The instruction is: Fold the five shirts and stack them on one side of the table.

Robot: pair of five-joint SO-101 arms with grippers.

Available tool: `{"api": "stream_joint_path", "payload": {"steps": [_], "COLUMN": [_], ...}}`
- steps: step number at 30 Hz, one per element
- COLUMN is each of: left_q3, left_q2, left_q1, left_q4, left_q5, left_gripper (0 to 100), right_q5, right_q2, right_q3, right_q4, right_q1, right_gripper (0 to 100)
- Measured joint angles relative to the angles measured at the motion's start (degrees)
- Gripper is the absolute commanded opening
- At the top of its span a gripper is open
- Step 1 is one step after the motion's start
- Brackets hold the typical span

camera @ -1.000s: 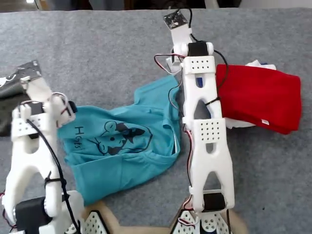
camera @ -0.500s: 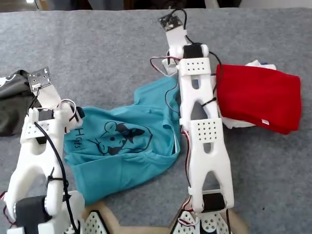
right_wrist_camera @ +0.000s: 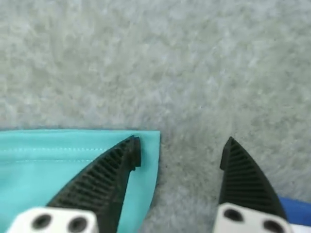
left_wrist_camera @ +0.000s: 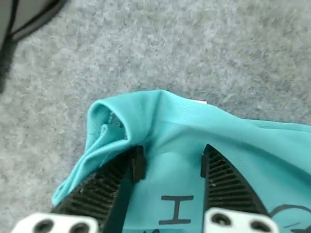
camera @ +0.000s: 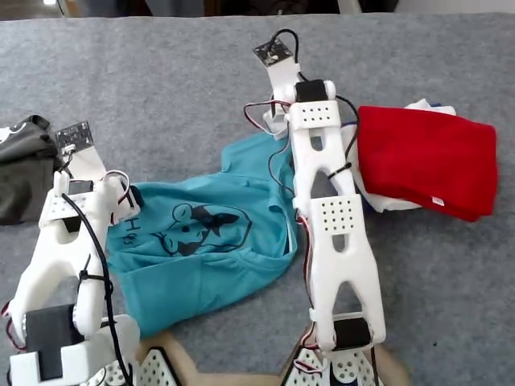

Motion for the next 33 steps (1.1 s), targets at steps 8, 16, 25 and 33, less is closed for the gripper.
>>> {"api": "stream_joint_path", "payload": {"steps": [8,16,25,33], "left_q3": [0.0,0.26,0.35,0.35], "left_q2": [0.26,0.26,0.26,0.26], "left_q1": [0.0,0.0,0.0,0.0], "left_q4": [-1.41,-3.08,-3.08,-3.08], "left_q5": [0.0,0.0,0.0,0.0], "left_gripper": [21,21,21,21], "right_q5": [5.1,7.21,7.21,7.21], "right_q2": [0.44,1.58,1.58,1.58], "right_q3": [-5.98,-4.22,-2.37,-2.37], "right_q4": [5.8,4.31,2.81,2.81], "right_q1": [-0.88,-1.93,-2.2,-2.2], "right_gripper": [27.9,27.9,19.1,15.1]}}
